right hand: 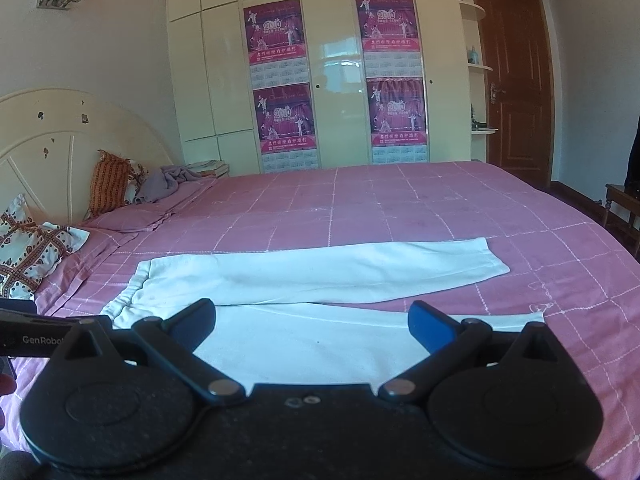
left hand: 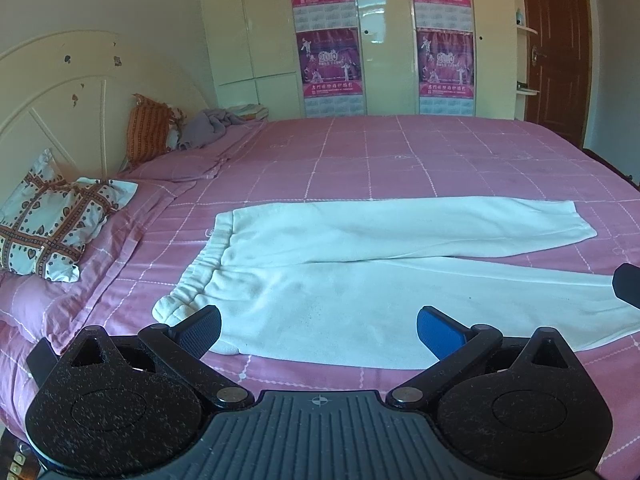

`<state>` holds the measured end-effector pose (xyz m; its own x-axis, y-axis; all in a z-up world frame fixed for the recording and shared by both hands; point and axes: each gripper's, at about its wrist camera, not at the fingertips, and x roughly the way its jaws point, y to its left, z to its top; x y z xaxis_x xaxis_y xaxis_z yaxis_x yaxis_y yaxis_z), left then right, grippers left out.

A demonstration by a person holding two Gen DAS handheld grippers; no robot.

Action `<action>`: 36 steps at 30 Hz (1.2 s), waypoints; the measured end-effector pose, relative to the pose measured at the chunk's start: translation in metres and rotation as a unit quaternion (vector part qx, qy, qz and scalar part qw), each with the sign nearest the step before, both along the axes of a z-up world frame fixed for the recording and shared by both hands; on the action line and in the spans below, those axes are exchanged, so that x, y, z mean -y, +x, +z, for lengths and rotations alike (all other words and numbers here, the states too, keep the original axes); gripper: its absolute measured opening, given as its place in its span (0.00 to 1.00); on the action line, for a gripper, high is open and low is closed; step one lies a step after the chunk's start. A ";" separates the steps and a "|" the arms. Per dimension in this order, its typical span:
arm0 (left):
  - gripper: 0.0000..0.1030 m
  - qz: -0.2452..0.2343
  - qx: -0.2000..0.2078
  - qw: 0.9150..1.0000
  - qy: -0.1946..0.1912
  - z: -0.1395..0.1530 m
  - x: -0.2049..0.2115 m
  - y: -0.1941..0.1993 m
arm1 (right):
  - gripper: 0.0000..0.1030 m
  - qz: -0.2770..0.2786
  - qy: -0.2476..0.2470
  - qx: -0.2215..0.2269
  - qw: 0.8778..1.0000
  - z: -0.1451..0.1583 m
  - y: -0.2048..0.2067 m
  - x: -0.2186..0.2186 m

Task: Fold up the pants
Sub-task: 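Move both grippers toward the white sweatpants on the bed, then grasp the waistband with the left gripper while the right gripper grasps the waistband edge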

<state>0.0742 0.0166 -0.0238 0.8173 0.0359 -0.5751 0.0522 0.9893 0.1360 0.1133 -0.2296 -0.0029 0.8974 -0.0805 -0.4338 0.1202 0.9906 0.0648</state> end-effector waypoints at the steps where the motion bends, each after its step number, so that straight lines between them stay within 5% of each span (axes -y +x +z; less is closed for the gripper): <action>1: 1.00 0.001 -0.001 1.000 0.000 0.000 -0.001 0.003 | 1.00 0.004 -0.001 0.000 1.000 0.000 0.002 -0.002; 16: 1.00 0.021 -0.015 1.000 0.013 -0.006 -0.017 0.066 | 0.99 0.051 0.008 -0.011 0.999 -0.009 0.053 -0.021; 36: 1.00 0.064 -0.066 0.995 0.030 -0.056 -0.055 0.213 | 0.98 0.091 0.016 -0.054 0.994 -0.040 0.183 -0.035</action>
